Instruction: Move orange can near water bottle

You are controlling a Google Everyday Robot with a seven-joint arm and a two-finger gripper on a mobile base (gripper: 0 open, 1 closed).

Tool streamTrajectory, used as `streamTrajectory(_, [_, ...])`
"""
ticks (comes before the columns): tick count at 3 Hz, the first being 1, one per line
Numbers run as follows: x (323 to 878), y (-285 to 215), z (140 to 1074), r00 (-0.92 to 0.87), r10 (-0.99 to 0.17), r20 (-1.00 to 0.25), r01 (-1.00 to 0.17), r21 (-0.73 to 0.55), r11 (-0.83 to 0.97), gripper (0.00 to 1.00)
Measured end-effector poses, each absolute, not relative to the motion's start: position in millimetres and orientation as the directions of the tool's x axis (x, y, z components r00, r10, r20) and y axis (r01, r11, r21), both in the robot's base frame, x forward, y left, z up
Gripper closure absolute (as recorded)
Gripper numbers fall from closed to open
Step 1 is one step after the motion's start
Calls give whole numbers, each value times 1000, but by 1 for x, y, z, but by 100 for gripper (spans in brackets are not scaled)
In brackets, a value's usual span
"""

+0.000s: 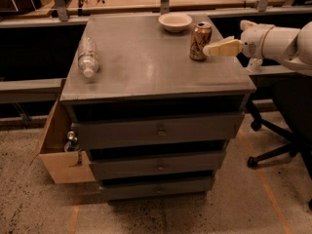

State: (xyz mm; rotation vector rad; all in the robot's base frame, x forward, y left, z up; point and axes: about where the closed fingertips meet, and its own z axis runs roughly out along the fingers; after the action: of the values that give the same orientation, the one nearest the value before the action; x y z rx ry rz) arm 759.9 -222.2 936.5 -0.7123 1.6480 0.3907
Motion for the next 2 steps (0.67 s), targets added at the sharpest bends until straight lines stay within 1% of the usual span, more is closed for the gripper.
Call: streamTrajectory(2, [793,-180,915,-53,-130,-990,-674,-60,736,0])
